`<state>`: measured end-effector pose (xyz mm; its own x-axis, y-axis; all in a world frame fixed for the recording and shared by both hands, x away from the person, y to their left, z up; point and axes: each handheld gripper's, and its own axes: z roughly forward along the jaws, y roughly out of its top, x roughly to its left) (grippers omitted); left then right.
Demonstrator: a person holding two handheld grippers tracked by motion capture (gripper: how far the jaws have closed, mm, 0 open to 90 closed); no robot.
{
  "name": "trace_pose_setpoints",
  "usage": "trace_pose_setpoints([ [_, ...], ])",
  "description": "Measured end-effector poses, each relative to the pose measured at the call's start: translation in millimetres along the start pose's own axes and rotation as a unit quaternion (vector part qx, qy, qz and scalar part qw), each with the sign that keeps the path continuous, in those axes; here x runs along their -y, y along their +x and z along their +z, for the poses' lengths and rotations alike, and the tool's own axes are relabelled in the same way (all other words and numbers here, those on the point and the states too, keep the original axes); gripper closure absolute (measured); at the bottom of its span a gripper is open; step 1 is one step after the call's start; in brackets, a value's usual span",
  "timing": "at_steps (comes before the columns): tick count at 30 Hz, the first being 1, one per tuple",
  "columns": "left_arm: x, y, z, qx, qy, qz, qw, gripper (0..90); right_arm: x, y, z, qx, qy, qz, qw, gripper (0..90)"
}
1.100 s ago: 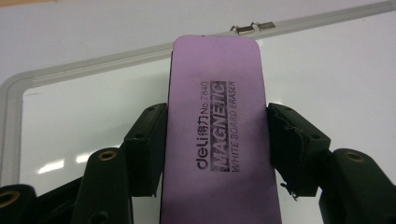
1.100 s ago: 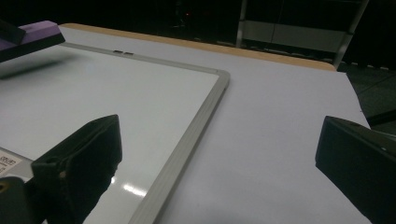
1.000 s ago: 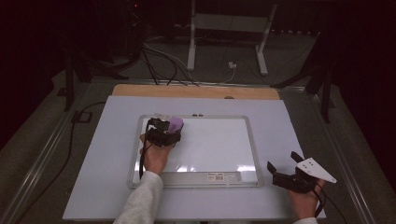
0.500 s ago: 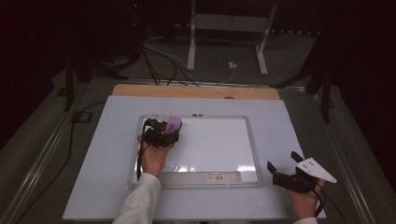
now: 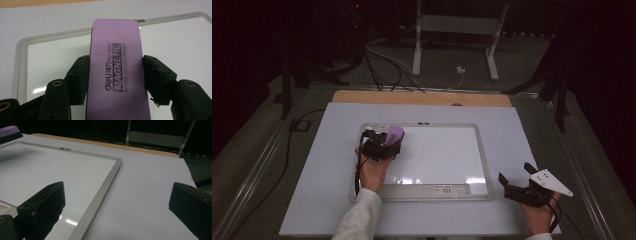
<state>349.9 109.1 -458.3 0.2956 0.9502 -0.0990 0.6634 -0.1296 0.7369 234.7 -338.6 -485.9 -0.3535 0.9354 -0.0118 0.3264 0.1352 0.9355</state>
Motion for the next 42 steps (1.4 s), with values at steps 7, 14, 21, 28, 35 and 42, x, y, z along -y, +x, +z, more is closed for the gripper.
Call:
trace_pose_setpoints([
  [7, 2.9, 6.4, -6.3, -0.003, -0.006, -0.008, 0.9999, 42.1, 0.0, 0.0, 0.4, 0.0, 0.001, -0.001, 1.0, 1.1],
  [14, 6.8, 13.1, -14.7, -0.001, -0.013, -0.016, 0.9998, 42.1, -0.1, -0.4, -0.4, 0.001, 0.0, 0.001, 1.0, 1.1],
  [21, 10.3, 23.6, -22.5, -0.007, -0.018, -0.028, 0.9994, 42.0, 0.1, -0.1, -0.5, 0.001, 0.0, 0.0, 1.0, 1.1],
  [28, 13.6, 30.2, -30.3, -0.011, -0.02, -0.03, 0.9993, 42.1, 0.5, -1.1, -1.8, 0.003, -0.001, 0.003, 1.0, 1.1],
  [35, 20.4, 36.7, -37.6, -0.01, -0.02, -0.036, 0.9991, 42.1, 0.6, 0.5, -1.1, 0.001, 0.0, 0.001, 1.0, 1.1],
  [42, 30.3, 42.8, -43.4, -0.011, -0.014, -0.042, 0.999, 42.1, 0.6, 1.2, -1.1, 0.001, 0.001, 0.001, 1.0, 1.1],
])
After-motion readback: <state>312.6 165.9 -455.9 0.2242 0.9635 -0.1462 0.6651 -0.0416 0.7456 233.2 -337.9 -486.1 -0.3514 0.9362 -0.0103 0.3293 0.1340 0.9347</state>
